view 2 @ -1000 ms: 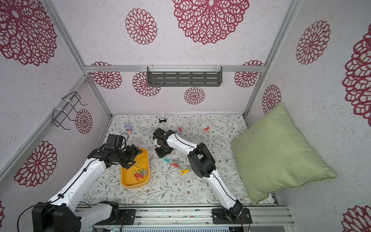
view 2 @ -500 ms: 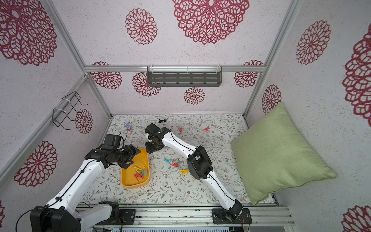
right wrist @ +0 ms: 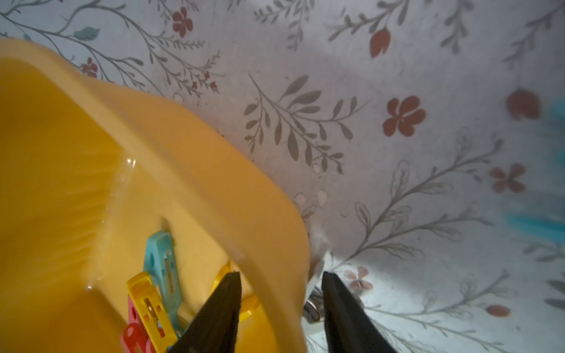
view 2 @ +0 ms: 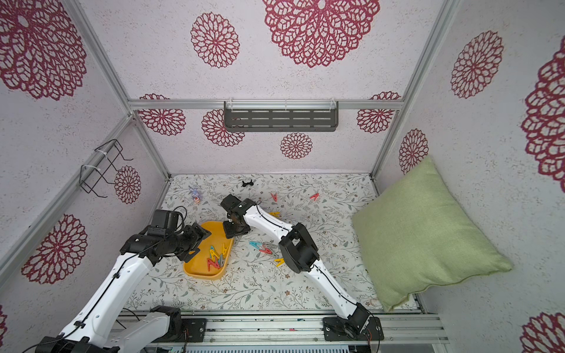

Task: Put the clothespins into the storage box
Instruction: Adjust the storage box at the center of the board.

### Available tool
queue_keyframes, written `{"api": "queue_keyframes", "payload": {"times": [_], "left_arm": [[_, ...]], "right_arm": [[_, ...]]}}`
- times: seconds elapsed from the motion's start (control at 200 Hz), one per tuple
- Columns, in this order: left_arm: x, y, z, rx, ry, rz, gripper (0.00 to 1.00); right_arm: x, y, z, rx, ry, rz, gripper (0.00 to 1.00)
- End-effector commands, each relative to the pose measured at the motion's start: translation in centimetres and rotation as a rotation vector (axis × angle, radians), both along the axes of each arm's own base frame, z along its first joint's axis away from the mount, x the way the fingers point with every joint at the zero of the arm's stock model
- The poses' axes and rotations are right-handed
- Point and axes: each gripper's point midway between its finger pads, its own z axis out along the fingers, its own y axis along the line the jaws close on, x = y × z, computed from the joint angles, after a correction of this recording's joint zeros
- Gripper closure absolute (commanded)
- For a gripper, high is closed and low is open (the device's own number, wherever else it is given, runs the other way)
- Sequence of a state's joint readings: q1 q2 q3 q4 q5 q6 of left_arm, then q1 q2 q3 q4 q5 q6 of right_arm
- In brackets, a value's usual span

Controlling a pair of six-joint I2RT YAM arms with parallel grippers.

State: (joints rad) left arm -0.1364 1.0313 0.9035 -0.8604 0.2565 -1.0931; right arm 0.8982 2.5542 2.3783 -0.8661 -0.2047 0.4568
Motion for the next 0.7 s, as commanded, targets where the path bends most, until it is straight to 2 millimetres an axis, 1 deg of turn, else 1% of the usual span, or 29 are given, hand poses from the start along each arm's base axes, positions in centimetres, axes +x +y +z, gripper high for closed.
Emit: {"api": "queue_keyframes", "payload": {"times": [0.0, 0.11, 0.25, 0.31, 0.425, 0.545, 0.645, 0.695], "left_arm": [[-0.7, 0.5, -0.5, 0.015, 0.021, 0.013, 0.19], [-0.8, 0.5, -0.6, 0.014, 0.023, 0.013, 0.19], [-0.6, 0.5, -0.4, 0.016, 0.018, 0.012, 0.19], [-0.5, 0.5, -0.4, 0.018, 0.019, 0.011, 0.19], [-0.4, 0.7, -0.2, 0.028, 0.016, 0.011, 0.19], [-0.4, 0.8, 0.0, 0.037, 0.015, 0.011, 0.19], [-0.2, 0.8, 0.1, 0.041, 0.012, 0.012, 0.19], [-0.2, 0.8, 0.0, 0.04, 0.011, 0.013, 0.19]], "right_arm": [[0.7, 0.7, 3.6, 0.054, -0.066, -0.012, 0.49], [0.8, 1.4, 5.5, 0.1, -0.098, 0.0, 0.46], [1.3, 1.9, 9.2, 0.161, -0.154, -0.001, 0.43], [1.6, 1.8, 11.1, 0.181, -0.185, -0.013, 0.42], [2.1, 0.8, 13.2, 0.189, -0.214, -0.05, 0.42], [2.6, -0.9, 13.6, 0.148, -0.214, -0.104, 0.43], [2.7, -2.1, 12.9, 0.1, -0.207, -0.137, 0.5], [2.7, -2.5, 12.6, 0.09, -0.205, -0.149, 0.5]]}}
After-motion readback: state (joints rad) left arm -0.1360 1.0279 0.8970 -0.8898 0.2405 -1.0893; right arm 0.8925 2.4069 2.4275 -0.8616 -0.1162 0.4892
